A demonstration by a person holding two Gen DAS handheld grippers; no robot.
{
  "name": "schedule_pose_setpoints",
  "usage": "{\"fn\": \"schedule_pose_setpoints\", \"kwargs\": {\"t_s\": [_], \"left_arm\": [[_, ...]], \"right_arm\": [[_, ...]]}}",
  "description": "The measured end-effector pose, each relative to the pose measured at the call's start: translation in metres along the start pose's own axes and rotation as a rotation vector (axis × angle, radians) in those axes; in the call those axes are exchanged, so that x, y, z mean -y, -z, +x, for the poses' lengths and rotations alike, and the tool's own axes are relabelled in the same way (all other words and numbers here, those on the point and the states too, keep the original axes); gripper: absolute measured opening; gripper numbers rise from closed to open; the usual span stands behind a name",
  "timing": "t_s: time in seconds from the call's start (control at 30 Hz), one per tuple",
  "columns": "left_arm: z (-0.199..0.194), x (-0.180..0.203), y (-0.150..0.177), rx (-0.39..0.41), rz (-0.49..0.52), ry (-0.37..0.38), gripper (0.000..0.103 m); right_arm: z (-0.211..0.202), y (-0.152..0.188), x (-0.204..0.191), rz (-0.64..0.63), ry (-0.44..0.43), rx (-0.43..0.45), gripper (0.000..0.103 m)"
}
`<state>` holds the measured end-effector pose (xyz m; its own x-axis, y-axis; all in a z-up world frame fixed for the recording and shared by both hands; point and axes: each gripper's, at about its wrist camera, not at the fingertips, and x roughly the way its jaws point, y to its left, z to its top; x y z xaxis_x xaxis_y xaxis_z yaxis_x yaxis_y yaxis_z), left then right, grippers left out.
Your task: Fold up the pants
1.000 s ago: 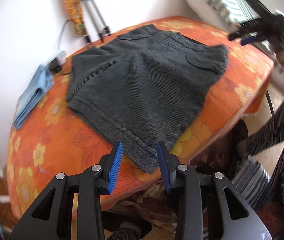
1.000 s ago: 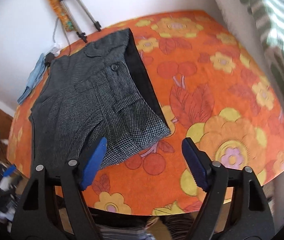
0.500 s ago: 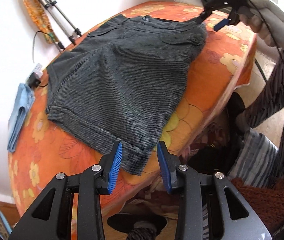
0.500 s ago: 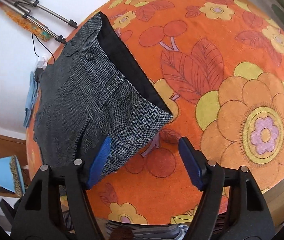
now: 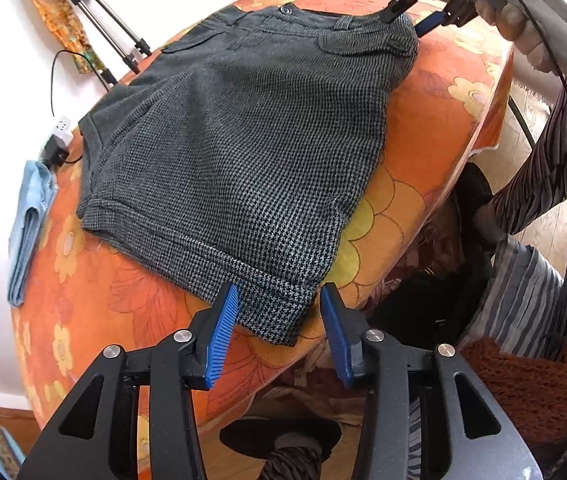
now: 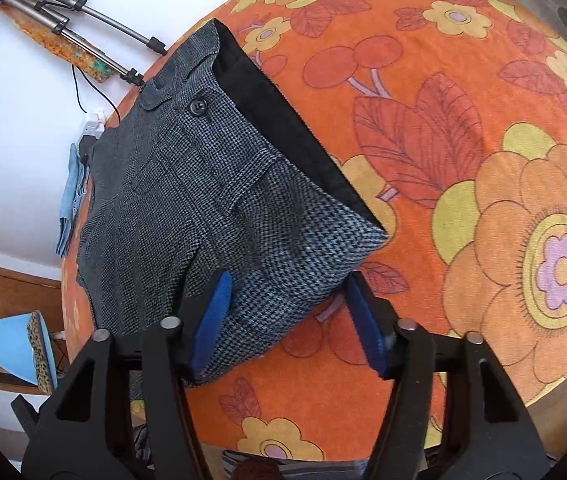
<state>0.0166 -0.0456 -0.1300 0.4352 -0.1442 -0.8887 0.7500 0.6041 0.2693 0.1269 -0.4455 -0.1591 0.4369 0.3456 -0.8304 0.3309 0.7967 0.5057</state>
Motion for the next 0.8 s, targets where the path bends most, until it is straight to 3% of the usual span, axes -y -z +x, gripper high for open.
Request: {"fn": "schedule_pose_setpoints", "kwargs": {"t_s": [0.07, 0.1, 0.23, 0.33, 0.53, 0.8], "left_arm": [[0.003, 0.0, 0.0, -0.003, -0.005, 0.005, 0.04], [0.002, -0.001, 0.0, 0.006, -0.012, 0.006, 0.032], [-0.004, -0.005, -0.001, 0.045, -0.054, 0.035, 0.017], [-0.014, -0.009, -0.002, 0.09, -0.071, 0.018, 0.012], [-0.037, -0.034, -0.008, 0.178, -0.157, -0.013, 0.01], [-0.061, -0.079, -0.028, 0.281, -0.231, -0.06, 0.01]], "right_arm": [[0.0, 0.0, 0.0, 0.003, 0.001, 0.002, 0.05], [0.0, -0.001, 0.0, 0.005, 0.004, 0.005, 0.047], [-0.005, -0.001, 0.001, 0.007, -0.009, 0.023, 0.031], [-0.012, -0.001, 0.0, 0.001, -0.036, 0.048, 0.023], [-0.035, -0.001, -0.02, -0.047, -0.079, 0.131, 0.019], [-0.06, -0.019, -0.038, -0.013, -0.18, 0.209, 0.017]]}}
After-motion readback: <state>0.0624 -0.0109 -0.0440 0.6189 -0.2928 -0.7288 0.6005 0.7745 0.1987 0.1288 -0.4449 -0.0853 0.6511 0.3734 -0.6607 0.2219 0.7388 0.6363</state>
